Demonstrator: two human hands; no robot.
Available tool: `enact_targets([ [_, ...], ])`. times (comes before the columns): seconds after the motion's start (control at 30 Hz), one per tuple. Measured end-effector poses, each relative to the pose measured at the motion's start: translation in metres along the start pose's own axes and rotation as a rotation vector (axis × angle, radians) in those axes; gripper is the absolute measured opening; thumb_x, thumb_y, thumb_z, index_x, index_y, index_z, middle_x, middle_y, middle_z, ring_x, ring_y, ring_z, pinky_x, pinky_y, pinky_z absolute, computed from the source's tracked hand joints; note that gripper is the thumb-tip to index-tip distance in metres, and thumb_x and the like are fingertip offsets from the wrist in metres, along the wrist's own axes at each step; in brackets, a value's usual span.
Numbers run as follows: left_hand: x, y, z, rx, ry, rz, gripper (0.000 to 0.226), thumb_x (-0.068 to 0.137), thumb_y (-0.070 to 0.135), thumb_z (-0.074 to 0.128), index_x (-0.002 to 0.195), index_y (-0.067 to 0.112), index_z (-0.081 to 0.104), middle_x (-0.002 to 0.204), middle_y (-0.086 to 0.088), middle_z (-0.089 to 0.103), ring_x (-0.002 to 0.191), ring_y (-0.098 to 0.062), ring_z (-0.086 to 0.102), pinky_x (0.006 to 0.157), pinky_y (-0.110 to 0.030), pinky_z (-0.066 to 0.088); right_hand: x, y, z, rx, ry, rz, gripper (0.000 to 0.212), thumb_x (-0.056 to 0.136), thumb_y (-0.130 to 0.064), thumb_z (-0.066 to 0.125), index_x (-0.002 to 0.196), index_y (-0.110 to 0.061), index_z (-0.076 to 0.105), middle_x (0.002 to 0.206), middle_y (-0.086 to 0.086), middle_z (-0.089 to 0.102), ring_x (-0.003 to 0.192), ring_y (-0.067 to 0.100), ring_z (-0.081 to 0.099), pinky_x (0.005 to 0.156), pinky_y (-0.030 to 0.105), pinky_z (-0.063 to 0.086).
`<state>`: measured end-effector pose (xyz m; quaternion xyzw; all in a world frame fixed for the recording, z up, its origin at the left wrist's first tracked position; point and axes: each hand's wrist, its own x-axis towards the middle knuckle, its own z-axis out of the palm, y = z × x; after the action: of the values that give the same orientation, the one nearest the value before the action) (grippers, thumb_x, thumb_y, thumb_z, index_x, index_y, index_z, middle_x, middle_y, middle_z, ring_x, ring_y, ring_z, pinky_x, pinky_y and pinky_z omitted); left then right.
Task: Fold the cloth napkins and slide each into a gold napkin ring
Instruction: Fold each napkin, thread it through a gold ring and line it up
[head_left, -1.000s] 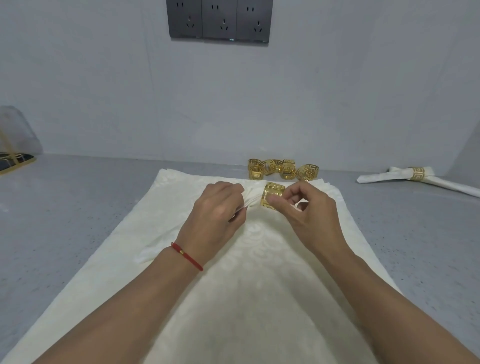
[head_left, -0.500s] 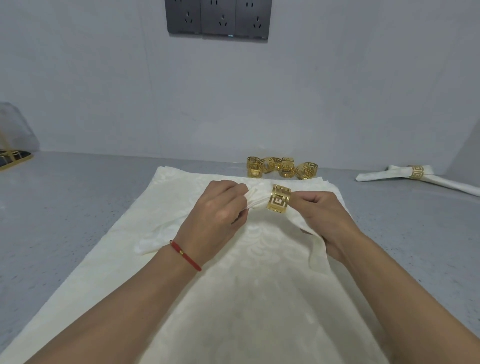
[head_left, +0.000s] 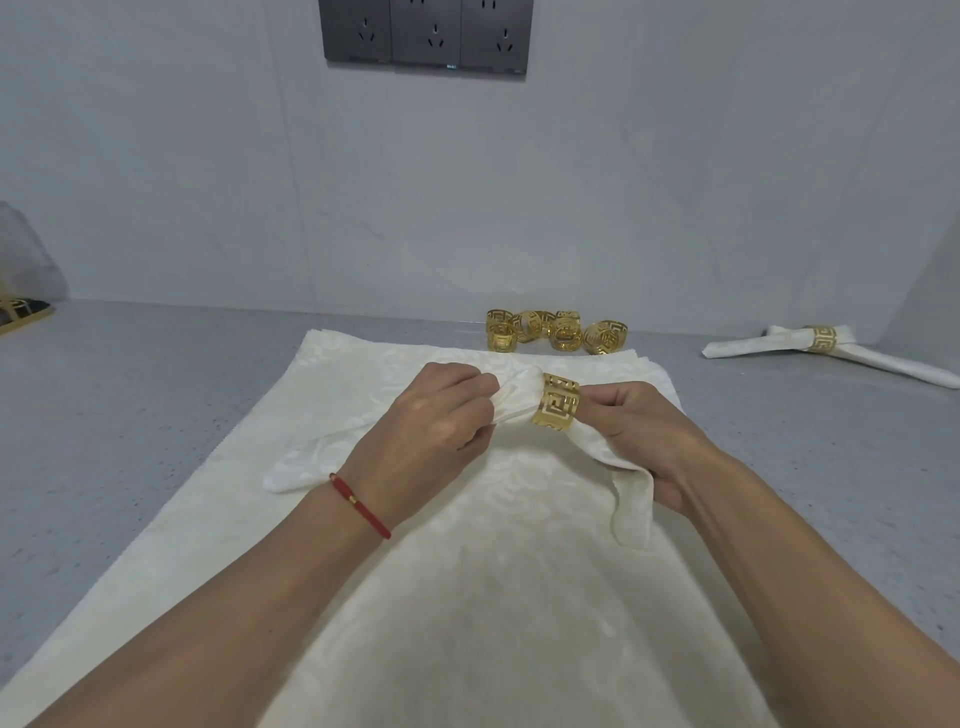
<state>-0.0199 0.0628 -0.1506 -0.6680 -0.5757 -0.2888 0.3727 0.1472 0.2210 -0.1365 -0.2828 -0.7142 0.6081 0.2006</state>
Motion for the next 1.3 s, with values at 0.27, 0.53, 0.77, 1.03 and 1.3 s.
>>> enact_targets([
  [0.27,-0.002,0.0,0.0,-0.074,-0.071,-0.14,0.024,0.072,-0.003,0.069,0.091,0.008,0.062,0.089,-0.001,0.058,0.078,-0.02,0.05,0.07,-0.028,0.039,-0.002,-0.003,0.012,0.041,0.074,-0.037,0.029,0.071,-0.04,0.088,0.092,-0.021,0.085,0.105,0.001,0.079,0.092,0.015,0.063,0.083,0.033,0.047],
  [0.53,0.007,0.004,-0.004,-0.15,-0.315,-0.224,0.06,0.09,0.058,0.056,0.142,0.029,0.045,0.131,0.017,0.052,0.116,-0.01,0.044,0.095,-0.036,0.035,-0.006,-0.005,0.028,-0.019,0.086,-0.2,0.011,0.08,-0.016,0.085,0.075,-0.01,0.079,0.079,-0.006,0.059,0.07,0.007,0.055,0.067,0.019,0.042],
  [0.77,0.003,0.004,-0.003,-0.459,-0.324,-0.463,0.04,0.082,0.048,0.069,0.116,0.029,0.062,0.107,0.015,0.061,0.103,-0.009,0.052,0.091,-0.031,0.042,-0.007,-0.003,0.03,-0.047,0.024,-0.185,0.006,0.083,-0.008,0.081,0.083,-0.002,0.079,0.084,-0.001,0.06,0.071,0.007,0.055,0.068,0.02,0.041],
  [1.03,-0.002,-0.002,-0.005,-0.81,-0.318,-0.764,0.045,0.075,0.042,0.076,0.113,0.025,0.06,0.112,0.01,0.064,0.107,-0.015,0.061,0.09,-0.036,0.053,-0.01,-0.004,0.028,0.084,0.049,-0.165,0.01,0.079,-0.019,0.086,0.084,-0.011,0.083,0.086,-0.002,0.074,0.081,0.008,0.071,0.079,0.028,0.048],
  [1.3,0.0,-0.004,-0.012,-0.86,-0.276,-0.882,0.036,0.083,0.033,0.079,0.112,0.022,0.059,0.115,0.006,0.063,0.104,-0.015,0.063,0.089,-0.031,0.053,-0.013,-0.013,0.032,0.066,0.173,-0.289,0.004,0.078,-0.02,0.087,0.08,-0.021,0.084,0.096,0.008,0.071,0.083,0.012,0.068,0.081,0.033,0.053],
])
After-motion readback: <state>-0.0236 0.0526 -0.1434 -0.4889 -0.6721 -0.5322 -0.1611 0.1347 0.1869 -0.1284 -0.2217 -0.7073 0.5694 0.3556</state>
